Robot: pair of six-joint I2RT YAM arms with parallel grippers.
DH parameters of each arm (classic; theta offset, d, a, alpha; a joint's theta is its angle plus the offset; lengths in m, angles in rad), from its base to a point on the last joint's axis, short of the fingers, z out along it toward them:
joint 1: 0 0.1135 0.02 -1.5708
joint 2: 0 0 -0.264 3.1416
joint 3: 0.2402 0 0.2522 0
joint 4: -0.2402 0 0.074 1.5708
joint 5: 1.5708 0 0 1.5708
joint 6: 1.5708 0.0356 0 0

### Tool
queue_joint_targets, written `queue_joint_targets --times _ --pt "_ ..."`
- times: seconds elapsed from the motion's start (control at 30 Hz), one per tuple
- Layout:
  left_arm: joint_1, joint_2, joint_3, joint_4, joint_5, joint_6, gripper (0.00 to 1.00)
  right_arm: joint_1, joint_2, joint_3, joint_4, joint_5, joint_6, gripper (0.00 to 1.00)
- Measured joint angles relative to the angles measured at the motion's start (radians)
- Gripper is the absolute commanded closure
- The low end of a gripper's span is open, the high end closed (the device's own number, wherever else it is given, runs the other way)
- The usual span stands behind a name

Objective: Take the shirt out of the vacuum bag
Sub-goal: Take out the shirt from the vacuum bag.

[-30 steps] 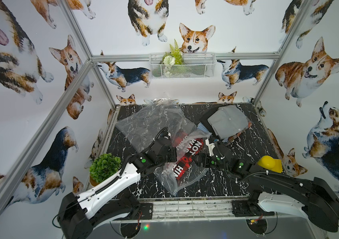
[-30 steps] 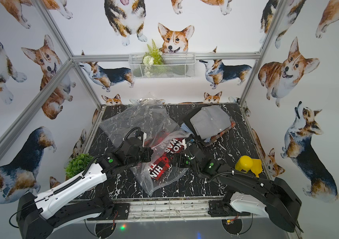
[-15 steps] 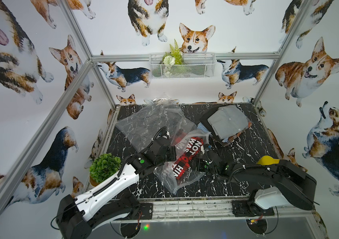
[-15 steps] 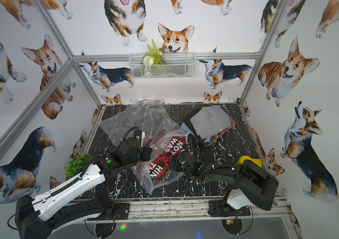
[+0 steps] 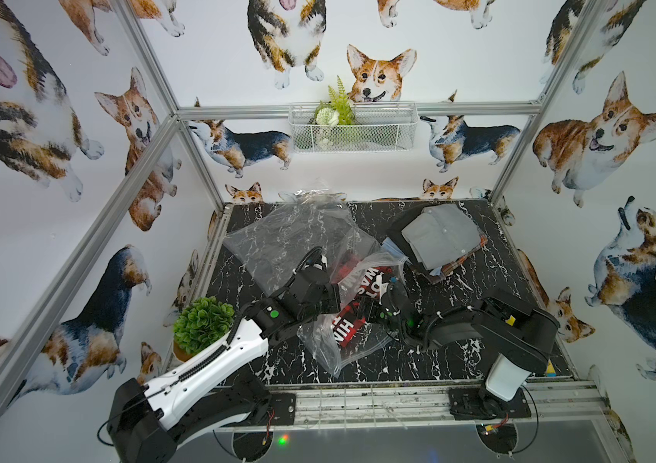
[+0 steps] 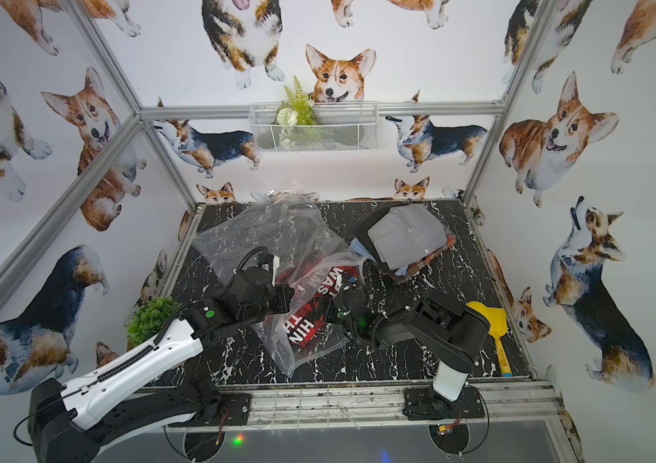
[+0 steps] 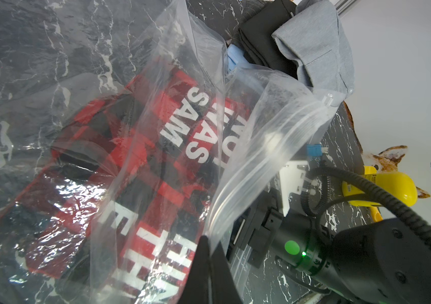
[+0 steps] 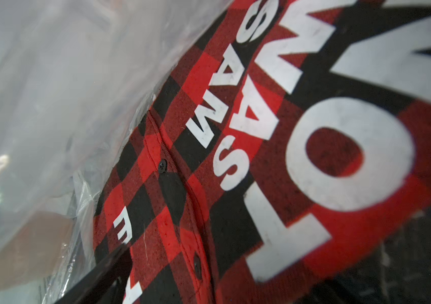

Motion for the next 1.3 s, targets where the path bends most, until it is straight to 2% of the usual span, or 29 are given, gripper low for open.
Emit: queue_joint_targets --times 0.33,0.43,0.57,0.6,0.73,0.87,1.03,1.3 --pt "-0.004 0.011 -0.004 0.008 0.000 -0.013 1.00 0.000 0.226 0.021 0.406 0.003 0.100 0.10" --pt "-0.006 0.018 -0.002 0.011 0.001 -0.018 1.00 0.000 0.263 0.051 0.442 0.003 0.117 0.14" --pt "-0.010 0.022 0.002 0.015 0.008 -0.020 1.00 -0.001 0.270 0.089 0.398 0.008 0.121 0.35" --pt "-0.010 0.022 0.002 0.015 0.009 -0.020 1.00 -0.002 0.269 0.095 0.380 0.010 0.121 0.36" --pt "-0.010 0.022 0.002 0.015 0.008 -0.020 1.00 -0.002 0.270 0.128 0.284 0.018 0.120 0.60" --pt "-0.010 0.022 0.002 0.015 0.008 -0.020 1.00 -0.010 0.294 0.143 0.266 0.014 0.121 0.74" --pt "-0.010 0.020 0.002 0.015 0.008 -0.020 1.00 -0.029 0.307 0.168 0.260 -0.029 0.122 0.98" --pt "-0.010 0.004 -0.001 0.014 -0.001 -0.019 1.00 -0.053 0.214 0.154 0.105 -0.079 0.109 1.00"
